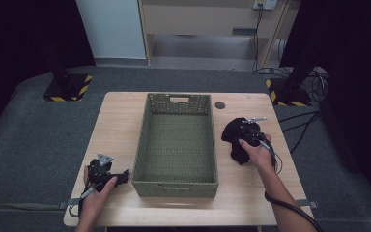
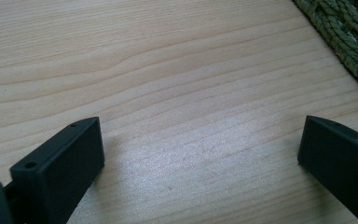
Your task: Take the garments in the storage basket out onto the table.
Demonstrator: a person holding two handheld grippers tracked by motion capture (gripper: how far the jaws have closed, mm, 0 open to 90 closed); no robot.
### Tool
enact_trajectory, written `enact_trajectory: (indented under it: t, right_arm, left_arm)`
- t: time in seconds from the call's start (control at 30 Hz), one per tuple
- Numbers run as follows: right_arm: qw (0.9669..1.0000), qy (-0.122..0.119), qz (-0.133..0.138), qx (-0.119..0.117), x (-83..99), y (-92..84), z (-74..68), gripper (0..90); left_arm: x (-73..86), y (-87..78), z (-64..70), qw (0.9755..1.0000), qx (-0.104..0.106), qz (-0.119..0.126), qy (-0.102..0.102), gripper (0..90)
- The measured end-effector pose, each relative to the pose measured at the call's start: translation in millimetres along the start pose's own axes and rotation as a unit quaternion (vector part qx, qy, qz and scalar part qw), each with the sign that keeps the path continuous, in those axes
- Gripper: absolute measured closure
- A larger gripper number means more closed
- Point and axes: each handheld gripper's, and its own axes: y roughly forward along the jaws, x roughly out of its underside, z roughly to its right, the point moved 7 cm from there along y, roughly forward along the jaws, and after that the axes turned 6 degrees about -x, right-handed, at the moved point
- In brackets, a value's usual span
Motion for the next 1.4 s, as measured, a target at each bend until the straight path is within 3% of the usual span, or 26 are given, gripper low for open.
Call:
enact_trajectory:
  t: [0.17, 0.43, 0.9, 1.4]
  right_arm:
    - [0.9999, 0.010, 0.005, -0.001, 1.1, -5.5, -2.3, 25.1]
    - [0.9997, 0.005, 0.023, -0.002, -3.0, -27.1, -8.1, 11.4]
    - [0.9988, -0.001, 0.047, -0.014, 0.7, -68.6, -18.6, 6.7]
    - [0.9978, -0.011, 0.055, -0.036, 15.5, -85.3, -32.1, 6.0]
  left_arm:
    - [0.0, 0.0, 0.0, 1.0000, 0.000, 0.000, 0.000, 0.0]
    - [0.0, 0.0, 0.0, 1.0000, 0.000, 0.000, 0.000, 0.0]
    - [0.0, 0.0, 0.0, 1.0000, 0.000, 0.000, 0.000, 0.0]
    - [0.0, 0.0, 0.0, 1.0000, 0.000, 0.000, 0.000, 0.0]
